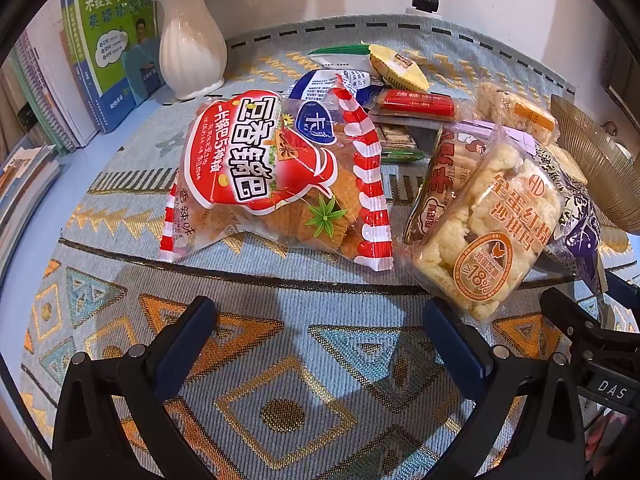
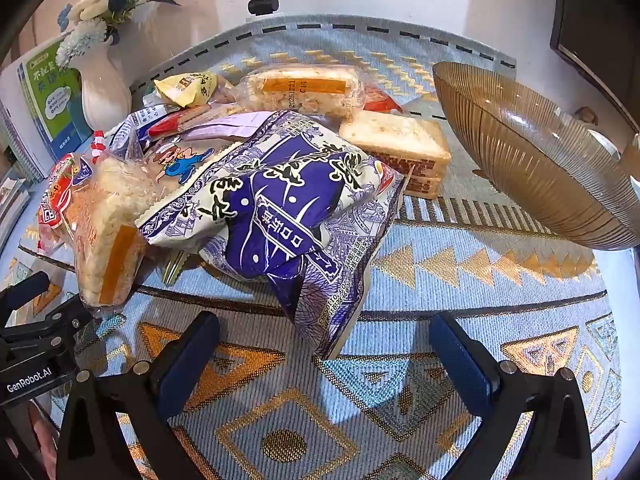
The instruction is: Organize snacks
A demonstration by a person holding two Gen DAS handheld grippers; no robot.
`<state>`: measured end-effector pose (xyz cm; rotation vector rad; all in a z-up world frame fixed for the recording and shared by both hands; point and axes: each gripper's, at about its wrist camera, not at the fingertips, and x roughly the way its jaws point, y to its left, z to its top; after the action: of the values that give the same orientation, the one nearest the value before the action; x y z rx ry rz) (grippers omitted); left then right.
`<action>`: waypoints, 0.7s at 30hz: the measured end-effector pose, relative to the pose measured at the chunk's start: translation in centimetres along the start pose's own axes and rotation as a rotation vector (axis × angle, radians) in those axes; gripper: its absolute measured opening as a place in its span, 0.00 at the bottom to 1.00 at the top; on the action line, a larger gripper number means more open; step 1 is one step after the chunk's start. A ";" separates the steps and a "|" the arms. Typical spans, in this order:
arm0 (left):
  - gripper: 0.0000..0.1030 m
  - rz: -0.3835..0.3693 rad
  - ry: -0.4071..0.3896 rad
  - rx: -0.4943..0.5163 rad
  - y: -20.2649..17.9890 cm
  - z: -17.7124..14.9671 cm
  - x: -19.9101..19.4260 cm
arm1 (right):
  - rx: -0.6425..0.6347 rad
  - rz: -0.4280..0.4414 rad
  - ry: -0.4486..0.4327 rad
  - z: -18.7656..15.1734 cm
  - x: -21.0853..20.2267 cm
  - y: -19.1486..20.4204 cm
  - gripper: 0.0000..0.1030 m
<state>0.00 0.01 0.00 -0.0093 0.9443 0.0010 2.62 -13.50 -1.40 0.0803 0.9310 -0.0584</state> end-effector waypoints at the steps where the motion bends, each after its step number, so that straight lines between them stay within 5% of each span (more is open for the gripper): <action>1: 1.00 0.001 -0.001 0.001 0.0 0.0 0.0 | 0.000 0.000 0.000 0.0 0.0 0.0 1.00; 21: 1.00 0.003 -0.001 0.002 0.0 0.0 0.0 | 0.001 0.001 0.000 0.1 0.0 -0.1 1.00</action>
<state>0.00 0.00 0.00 -0.0061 0.9432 0.0025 2.67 -13.59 -1.38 0.0814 0.9314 -0.0581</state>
